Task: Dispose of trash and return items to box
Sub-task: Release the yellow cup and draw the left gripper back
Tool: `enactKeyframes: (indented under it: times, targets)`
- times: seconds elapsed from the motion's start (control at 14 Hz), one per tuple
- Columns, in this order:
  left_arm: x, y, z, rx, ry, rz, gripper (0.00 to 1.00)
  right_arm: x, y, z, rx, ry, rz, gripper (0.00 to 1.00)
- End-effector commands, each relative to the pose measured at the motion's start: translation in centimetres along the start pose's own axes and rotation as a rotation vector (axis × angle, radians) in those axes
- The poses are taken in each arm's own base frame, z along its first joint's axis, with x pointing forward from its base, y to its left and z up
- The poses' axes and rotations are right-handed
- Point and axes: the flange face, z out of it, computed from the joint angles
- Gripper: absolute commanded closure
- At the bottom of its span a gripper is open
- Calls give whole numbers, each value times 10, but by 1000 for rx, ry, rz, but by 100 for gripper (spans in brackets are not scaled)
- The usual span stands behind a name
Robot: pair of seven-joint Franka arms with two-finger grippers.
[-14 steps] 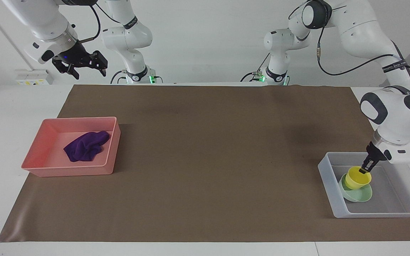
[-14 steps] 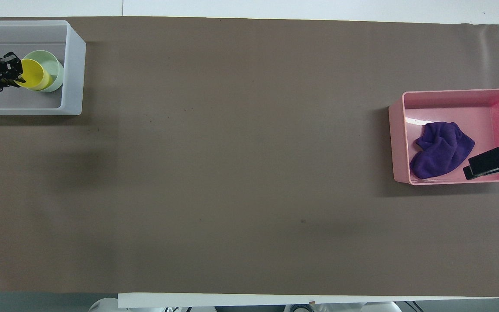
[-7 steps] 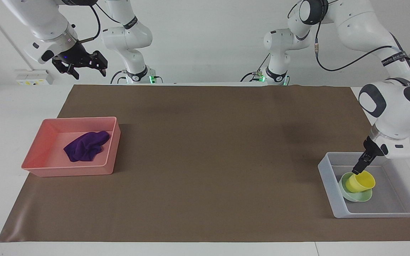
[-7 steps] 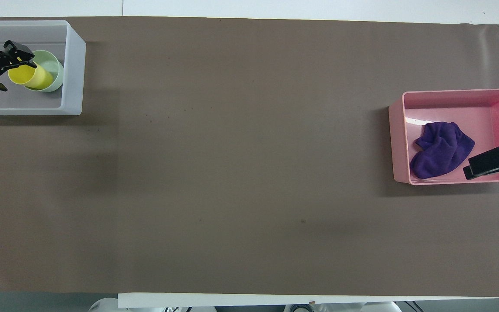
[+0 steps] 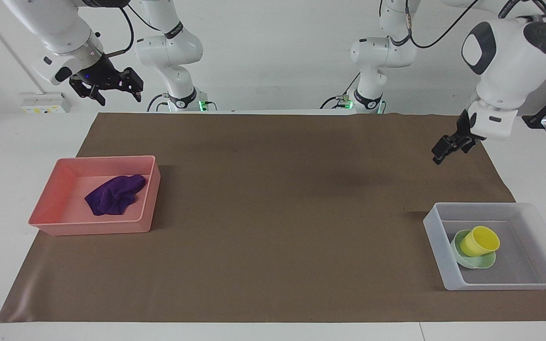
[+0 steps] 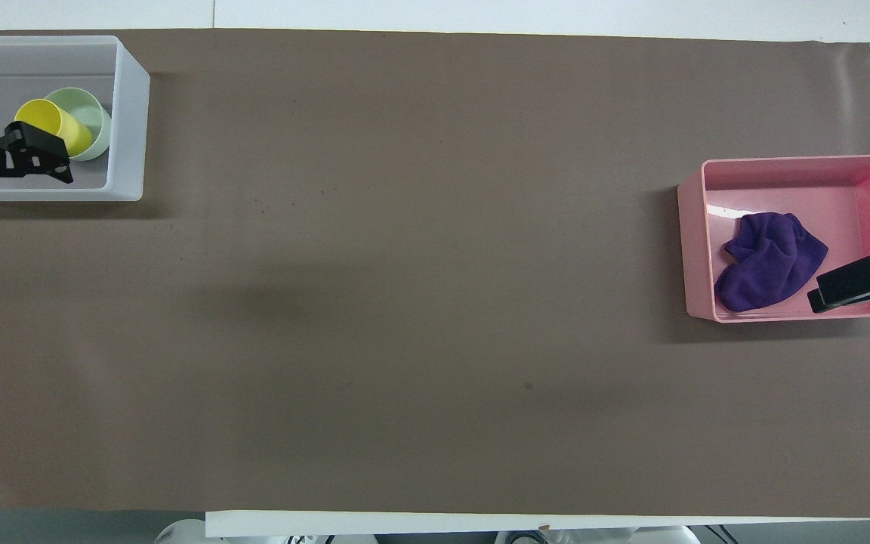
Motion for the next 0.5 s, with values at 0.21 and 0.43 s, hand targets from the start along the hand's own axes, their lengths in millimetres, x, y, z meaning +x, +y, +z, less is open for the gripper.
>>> enactKeyframes:
  times: [0.21,0.43]
  targets:
    - [-6,-50,-45,-32,-43,216,0,-1,5,2,-7,11,-8,0]
    - [-8,-42,-45,-65,-71,227,0,-1,5,2,-7,11,-8,0]
